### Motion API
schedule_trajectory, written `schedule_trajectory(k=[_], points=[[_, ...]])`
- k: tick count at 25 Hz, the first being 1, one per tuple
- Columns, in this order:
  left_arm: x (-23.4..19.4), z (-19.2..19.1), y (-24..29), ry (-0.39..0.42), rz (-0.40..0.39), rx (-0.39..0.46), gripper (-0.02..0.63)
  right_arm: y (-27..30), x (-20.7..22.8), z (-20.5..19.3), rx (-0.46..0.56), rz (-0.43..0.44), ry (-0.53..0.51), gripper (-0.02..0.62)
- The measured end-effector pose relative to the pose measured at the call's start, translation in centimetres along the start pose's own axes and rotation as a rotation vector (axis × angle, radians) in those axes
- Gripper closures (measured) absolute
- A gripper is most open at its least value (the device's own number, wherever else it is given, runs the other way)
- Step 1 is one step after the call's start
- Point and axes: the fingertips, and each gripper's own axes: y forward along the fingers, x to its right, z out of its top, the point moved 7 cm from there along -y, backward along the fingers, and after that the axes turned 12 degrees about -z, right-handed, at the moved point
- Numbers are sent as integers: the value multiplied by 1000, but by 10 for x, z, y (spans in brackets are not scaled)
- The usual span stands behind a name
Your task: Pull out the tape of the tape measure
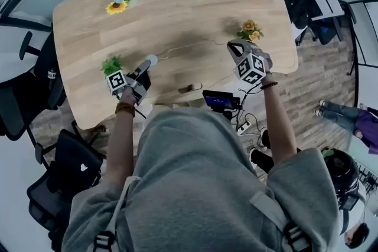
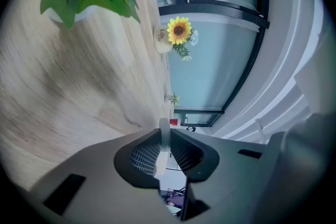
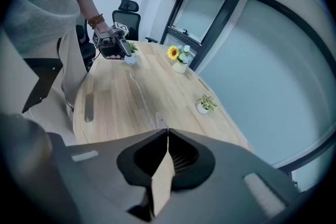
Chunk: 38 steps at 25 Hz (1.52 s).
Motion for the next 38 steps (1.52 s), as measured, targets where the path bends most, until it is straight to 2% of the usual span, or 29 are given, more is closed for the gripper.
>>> schedule_trajectory(k=[5,14,23,29,38], points=[[-13,-6,2,3,41,9,541,12,-17,-7,-28,49,14,578],[-36,-15,0,-18,140,19,541,37,-45,-40,-126,113,130,578],[-57,-15,-3,-4,175,64,541,55,-62,-69,-223,120,269,578],[-64,-16,-6,-7,200,91,541,60,-70,-82,-263,129,303,578],[-54,-11,-5,19,177,99,448,63,-71,-89,-288,135,333,556]])
